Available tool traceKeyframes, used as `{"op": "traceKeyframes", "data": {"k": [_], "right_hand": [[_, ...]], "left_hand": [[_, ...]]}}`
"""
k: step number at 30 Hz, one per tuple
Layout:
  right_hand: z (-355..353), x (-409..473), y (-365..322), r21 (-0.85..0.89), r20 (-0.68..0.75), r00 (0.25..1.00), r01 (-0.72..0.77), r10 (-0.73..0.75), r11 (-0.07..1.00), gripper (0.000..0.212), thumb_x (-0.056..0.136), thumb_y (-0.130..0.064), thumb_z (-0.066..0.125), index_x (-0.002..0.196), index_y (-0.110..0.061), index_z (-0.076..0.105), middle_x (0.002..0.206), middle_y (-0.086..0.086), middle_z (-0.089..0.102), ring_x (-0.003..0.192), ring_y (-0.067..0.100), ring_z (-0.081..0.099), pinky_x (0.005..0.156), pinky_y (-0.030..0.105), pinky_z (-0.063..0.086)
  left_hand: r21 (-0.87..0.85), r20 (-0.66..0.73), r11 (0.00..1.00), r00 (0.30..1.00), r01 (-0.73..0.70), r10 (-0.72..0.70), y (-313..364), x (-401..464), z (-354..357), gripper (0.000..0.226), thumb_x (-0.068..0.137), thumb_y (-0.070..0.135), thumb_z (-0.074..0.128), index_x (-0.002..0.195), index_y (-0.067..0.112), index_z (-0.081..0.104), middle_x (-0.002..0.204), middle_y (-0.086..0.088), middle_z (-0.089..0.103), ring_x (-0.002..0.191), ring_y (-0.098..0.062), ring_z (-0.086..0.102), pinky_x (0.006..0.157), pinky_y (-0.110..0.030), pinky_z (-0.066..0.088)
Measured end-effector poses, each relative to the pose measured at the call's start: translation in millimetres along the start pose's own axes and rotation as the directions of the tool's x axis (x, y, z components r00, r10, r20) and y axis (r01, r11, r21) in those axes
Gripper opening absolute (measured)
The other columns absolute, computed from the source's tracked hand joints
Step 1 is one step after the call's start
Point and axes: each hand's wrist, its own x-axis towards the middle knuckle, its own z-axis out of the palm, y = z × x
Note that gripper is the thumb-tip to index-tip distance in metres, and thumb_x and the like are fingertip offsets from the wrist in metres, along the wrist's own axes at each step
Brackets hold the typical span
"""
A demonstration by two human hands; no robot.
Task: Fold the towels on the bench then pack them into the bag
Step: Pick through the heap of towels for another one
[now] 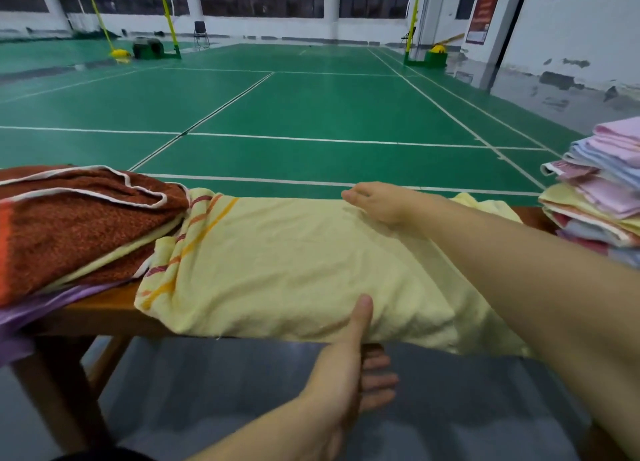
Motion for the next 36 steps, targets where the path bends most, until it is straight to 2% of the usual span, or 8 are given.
{"op": "traceKeyframes", "data": {"k": [6,12,19,25,29,32,34,36], "right_hand": [[-7,10,-6,-0.241,-0.008,1.0,0.0,-0.002,0.971,0.058,0.096,-0.059,0.057,0.139,-0.021,0.058,0.14,0.0,0.059,0.126,0.025,0.056,0.106,0.037,0.043],[-15,12,-8,-0.254,-0.017,1.0,-0.014,0.01,0.967,0.045,0.086,-0.06,0.07,0.102,-0.018,0.071,0.092,-0.003,0.068,0.09,0.023,0.064,0.071,0.032,0.047],[-24,4,-15,-0.298,-0.147,0.988,0.001,-0.047,0.955,0.033,0.078,-0.045,0.083,0.098,-0.023,0.069,0.092,-0.006,0.066,0.087,0.017,0.061,0.075,0.033,0.051],[-32,-5,-12,-0.082,-0.171,0.982,0.071,-0.084,0.994,0.027,0.079,-0.034,0.085,0.086,-0.019,0.064,0.082,-0.005,0.063,0.076,0.015,0.057,0.062,0.028,0.043],[-41,-11,-14,0.12,-0.188,0.981,0.065,-0.042,0.991,0.038,0.07,-0.04,0.091,0.094,-0.026,0.064,0.094,-0.002,0.068,0.085,0.016,0.066,0.072,0.033,0.053],[-45,-14,-13,0.266,-0.119,0.993,0.038,-0.006,0.963,0.054,0.065,-0.041,0.094,0.108,-0.03,0.062,0.105,0.002,0.07,0.089,0.022,0.072,0.079,0.043,0.061],[-47,-19,-14,0.353,-0.035,0.999,0.018,-0.006,0.936,0.058,0.067,-0.039,0.093,0.115,-0.03,0.062,0.105,0.004,0.07,0.085,0.023,0.073,0.074,0.039,0.06],[-48,-24,-17,0.425,0.045,0.999,-0.001,-0.02,0.905,0.047,0.073,-0.037,0.089,0.111,-0.023,0.064,0.09,0.002,0.073,0.069,0.017,0.07,0.061,0.03,0.055]], "left_hand": [[-0.071,-0.057,0.988,0.989,-0.141,0.137,-9,6,3,0.081,0.061,0.068,0.07,0.098,-0.003,0.074,0.094,-0.019,0.076,0.073,-0.021,0.075,0.071,-0.035,0.061],[-0.039,-0.131,0.958,0.952,-0.284,0.277,-4,3,5,0.054,0.085,0.052,0.071,0.083,-0.001,0.075,0.076,-0.011,0.077,0.068,-0.021,0.076,0.056,-0.026,0.056],[0.079,-0.208,0.882,0.858,-0.464,0.47,2,-11,4,0.039,0.089,0.043,0.073,0.08,0.005,0.076,0.074,-0.005,0.077,0.069,-0.02,0.076,0.065,-0.032,0.06],[0.02,-0.247,0.844,0.816,-0.535,0.523,19,-14,2,0.04,0.089,0.035,0.075,0.089,-0.004,0.066,0.079,-0.01,0.077,0.075,-0.016,0.077,0.064,-0.024,0.06],[0.023,-0.274,0.814,0.779,-0.581,0.564,32,-12,-2,0.055,0.08,0.049,0.081,0.095,-0.003,0.067,0.09,-0.004,0.077,0.08,-0.013,0.076,0.081,-0.04,0.062],[-0.018,-0.279,0.811,0.782,-0.585,0.558,40,-12,-3,0.045,0.084,0.045,0.079,0.097,0.003,0.068,0.093,-0.003,0.076,0.083,-0.015,0.075,0.076,-0.038,0.063],[0.009,-0.291,0.818,0.781,-0.575,0.552,41,-12,-3,0.045,0.084,0.048,0.078,0.097,0.007,0.068,0.093,-0.002,0.075,0.084,-0.019,0.075,0.073,-0.04,0.063],[-0.012,-0.294,0.824,0.79,-0.566,0.538,41,-13,-1,0.043,0.086,0.046,0.077,0.099,0.007,0.067,0.092,-0.002,0.075,0.08,-0.019,0.075,0.064,-0.038,0.063]]}}
